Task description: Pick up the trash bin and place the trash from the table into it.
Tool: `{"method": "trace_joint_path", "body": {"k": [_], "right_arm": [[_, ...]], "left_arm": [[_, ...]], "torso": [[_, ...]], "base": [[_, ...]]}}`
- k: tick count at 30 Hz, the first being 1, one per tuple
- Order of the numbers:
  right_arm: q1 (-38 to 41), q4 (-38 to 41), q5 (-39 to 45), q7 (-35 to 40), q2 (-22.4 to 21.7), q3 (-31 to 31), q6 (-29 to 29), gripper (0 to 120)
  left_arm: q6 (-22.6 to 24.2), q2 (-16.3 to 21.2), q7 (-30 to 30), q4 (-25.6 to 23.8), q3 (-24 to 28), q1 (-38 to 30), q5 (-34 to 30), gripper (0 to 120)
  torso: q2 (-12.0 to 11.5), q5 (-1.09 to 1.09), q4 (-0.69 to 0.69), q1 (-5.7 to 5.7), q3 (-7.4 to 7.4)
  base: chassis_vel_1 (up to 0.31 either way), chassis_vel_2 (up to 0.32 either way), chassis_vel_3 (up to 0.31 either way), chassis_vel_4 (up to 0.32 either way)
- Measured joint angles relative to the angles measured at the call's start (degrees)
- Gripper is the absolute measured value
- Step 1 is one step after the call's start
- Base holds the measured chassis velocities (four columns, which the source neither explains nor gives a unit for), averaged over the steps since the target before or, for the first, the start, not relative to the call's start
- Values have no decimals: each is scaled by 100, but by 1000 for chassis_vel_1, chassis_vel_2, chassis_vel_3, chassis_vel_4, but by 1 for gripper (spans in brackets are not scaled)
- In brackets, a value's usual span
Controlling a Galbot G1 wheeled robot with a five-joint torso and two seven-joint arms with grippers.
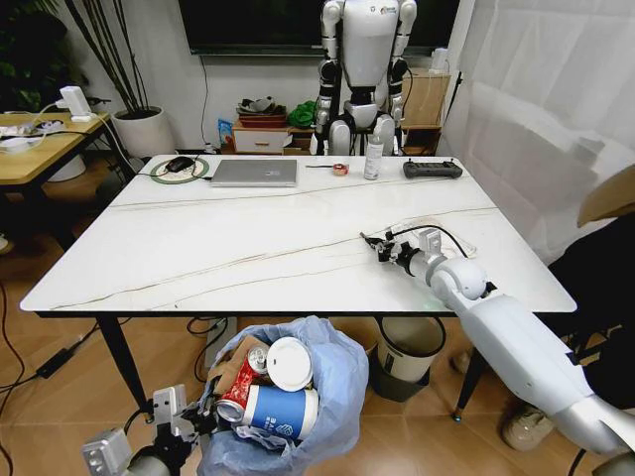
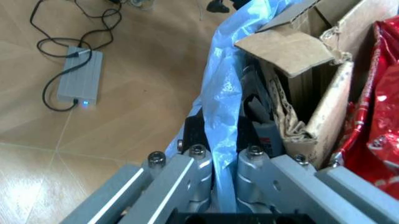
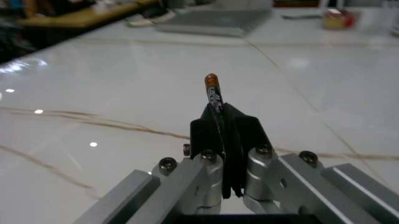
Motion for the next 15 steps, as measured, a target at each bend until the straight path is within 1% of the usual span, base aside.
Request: {"method": "trace_joint_path", "body": {"k": [1, 2, 3, 4, 5, 6, 7, 8, 10, 11, 12, 13, 15], "right_arm": [[-71, 296, 179, -6, -94, 10, 17, 0], [-272, 932, 582, -23, -321, 42, 80, 0], [-458, 1464, 860, -38, -509, 58, 151, 0], [-661, 1972, 1054, -55, -673, 83, 226, 0], [-793, 2229, 1147, -66, -757, 85, 263, 0], [-793, 2229, 1147, -66, -757, 85, 263, 0], [-1047, 2651, 1263, -78, -900, 54, 310, 0], [-1174, 2866, 1292, -80, -964, 20, 343, 0], [-1454, 3335, 1300, -79, -1096, -210, 422, 0], [-1570, 3522, 1223, -72, -1154, -426, 470, 0], [-1626, 3606, 1135, -70, -1176, -558, 488, 0], [-1626, 3606, 1135, -70, -1176, -558, 488, 0], [-1686, 3719, 944, -32, -1218, -936, 518, 0]], "left_arm": [[0, 3, 0, -3, -1, 2, -1, 0], [0, 4, 0, -18, -12, 11, -3, 0], [0, 9, -1, -31, -22, 19, -5, 0], [0, 10, -1, -39, -28, 24, -8, 0], [0, 10, -1, -42, -33, 24, -10, 0], [0, 10, -1, -42, -33, 24, -10, 0], [0, 13, -1, -55, -44, 26, -13, 0], [0, 13, -1, -61, -51, 26, -15, 0], [1, 7, -2, -76, -53, 27, -17, 0], [2, 3, -2, -85, -53, 27, -19, 0], [2, 0, -2, -90, -53, 26, -19, 0], [2, 0, -2, -90, -53, 26, -19, 0], [3, -3, -3, -102, -60, 20, -25, 0]], "torso": [[0, 0, -1, -1, -1], [0, 4, 1, -1, -1], [0, 7, -1, -1, -1], [0, 2, 1, -1, -1], [1, -1, 0, -2, -2], [1, -1, 0, -2, -2], [2, 2, -3, -4, -3], [2, 3, -3, -4, -3], [2, 4, -2, -4, -3], [2, 2, -1, -4, -3], [2, 3, 0, -4, -3], [2, 3, 0, -4, -3], [2, 3, 0, -3, -2]], "base": [[0, 0, 0, 0], [0, 0, 0, 0], [0, 0, 0, 0], [0, 0, 0, 0], [0, 0, 0, 0], [0, 0, 0, 0], [0, 0, 0, 0], [0, 0, 0, 0], [0, 0, 0, 0], [0, 0, 0, 0], [0, 0, 0, 0], [0, 0, 0, 0], [0, 0, 0, 0]]}}
